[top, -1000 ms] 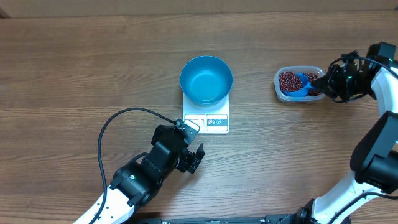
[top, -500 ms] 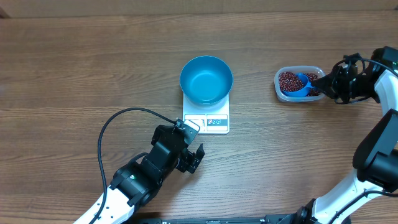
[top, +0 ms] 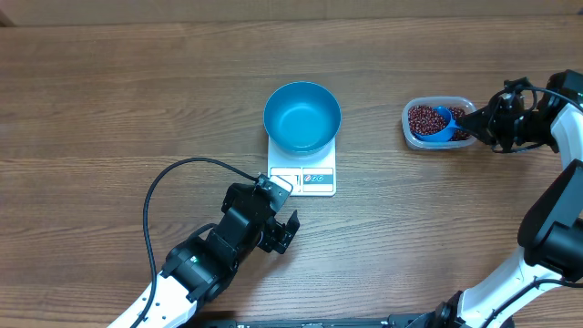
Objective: Scoop item into bowl and weigh 150g on scale
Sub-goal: 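Tilt and lift the blue scoop full of beans with the right gripper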
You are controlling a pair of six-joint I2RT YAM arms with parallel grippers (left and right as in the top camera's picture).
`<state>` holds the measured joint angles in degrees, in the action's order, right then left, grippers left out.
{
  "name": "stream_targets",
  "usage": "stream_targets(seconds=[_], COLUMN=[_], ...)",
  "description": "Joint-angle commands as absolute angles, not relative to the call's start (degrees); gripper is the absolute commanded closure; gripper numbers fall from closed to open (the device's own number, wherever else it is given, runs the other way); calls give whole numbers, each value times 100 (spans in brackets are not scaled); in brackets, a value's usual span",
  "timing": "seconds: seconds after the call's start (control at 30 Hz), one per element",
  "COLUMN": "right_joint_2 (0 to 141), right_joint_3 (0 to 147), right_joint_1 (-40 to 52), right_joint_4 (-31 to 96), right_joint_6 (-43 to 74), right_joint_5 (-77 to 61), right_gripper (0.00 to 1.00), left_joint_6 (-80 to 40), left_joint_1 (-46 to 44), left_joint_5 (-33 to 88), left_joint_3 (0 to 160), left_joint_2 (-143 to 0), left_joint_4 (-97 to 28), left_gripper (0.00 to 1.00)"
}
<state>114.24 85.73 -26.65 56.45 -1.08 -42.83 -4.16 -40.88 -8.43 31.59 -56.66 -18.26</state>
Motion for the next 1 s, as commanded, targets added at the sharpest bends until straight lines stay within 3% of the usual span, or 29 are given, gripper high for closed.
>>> stream_targets(seconds=[0.0, 0.97], right_joint_2=[11493, 11493], right_joint_3=[8508, 8510], right_joint_1=[-2751, -3127], right_joint_4=[5629, 5787], right_joint_6=[-204, -499], right_joint_5=[-4499, -5308], right_gripper=[96, 96], left_joint_6=[-473, -471], left_joint_1=[-4125, -4125], left_joint_5=[-899, -899], left_joint_3=[3148, 3148], left_joint_2=[-5690, -5690], left_joint_4=[-1820, -1820], left_gripper=[1, 0])
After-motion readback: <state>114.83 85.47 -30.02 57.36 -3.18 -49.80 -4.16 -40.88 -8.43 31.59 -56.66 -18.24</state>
